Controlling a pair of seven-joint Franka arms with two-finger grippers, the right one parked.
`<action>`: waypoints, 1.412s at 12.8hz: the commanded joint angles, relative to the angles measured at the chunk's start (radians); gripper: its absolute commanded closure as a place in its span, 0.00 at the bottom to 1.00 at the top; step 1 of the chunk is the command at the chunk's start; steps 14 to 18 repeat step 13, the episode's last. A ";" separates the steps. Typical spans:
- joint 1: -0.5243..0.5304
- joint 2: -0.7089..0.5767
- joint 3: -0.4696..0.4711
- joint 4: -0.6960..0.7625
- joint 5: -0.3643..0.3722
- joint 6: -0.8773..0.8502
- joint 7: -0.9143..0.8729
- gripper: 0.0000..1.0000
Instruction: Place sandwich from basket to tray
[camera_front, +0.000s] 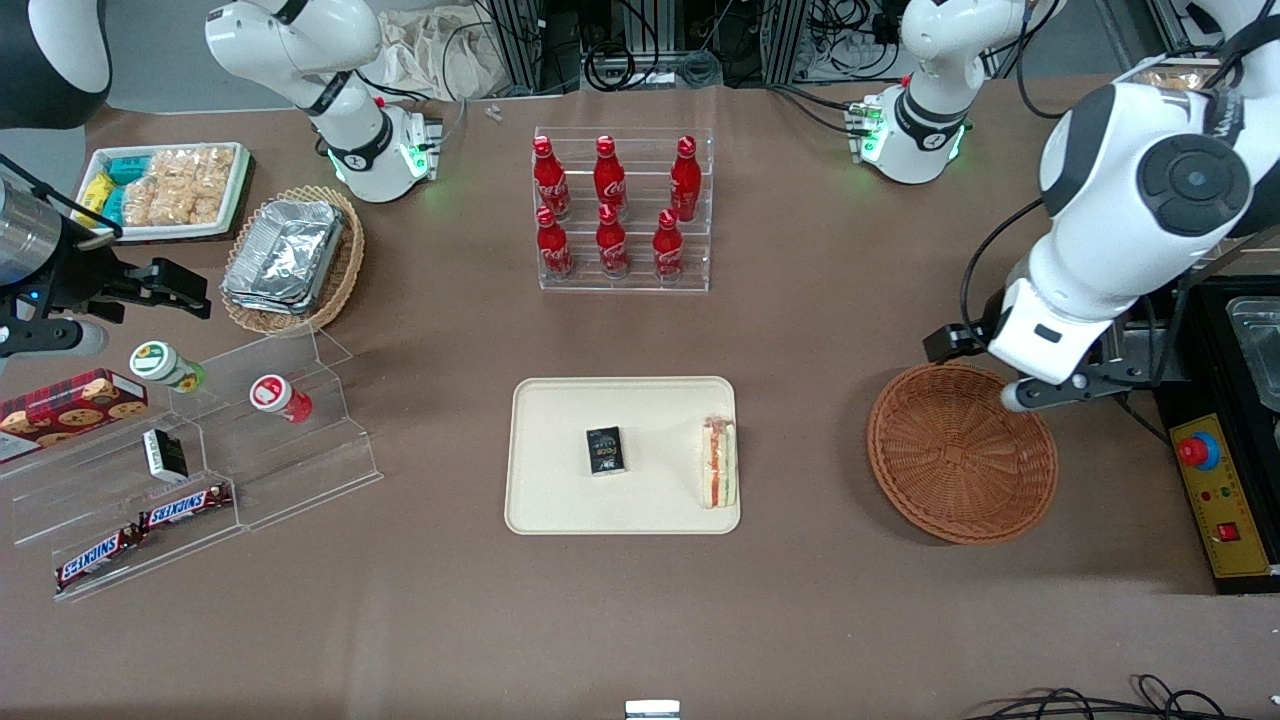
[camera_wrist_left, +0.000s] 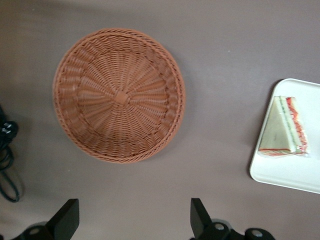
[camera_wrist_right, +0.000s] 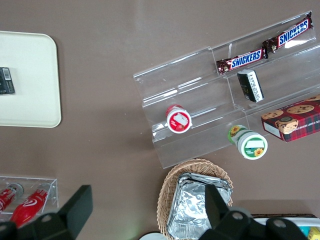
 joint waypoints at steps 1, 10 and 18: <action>0.007 -0.024 0.002 -0.021 -0.019 0.003 0.023 0.00; -0.386 0.037 0.531 0.156 -0.148 -0.096 0.235 0.00; -0.384 0.130 0.531 0.318 -0.134 -0.221 0.236 0.00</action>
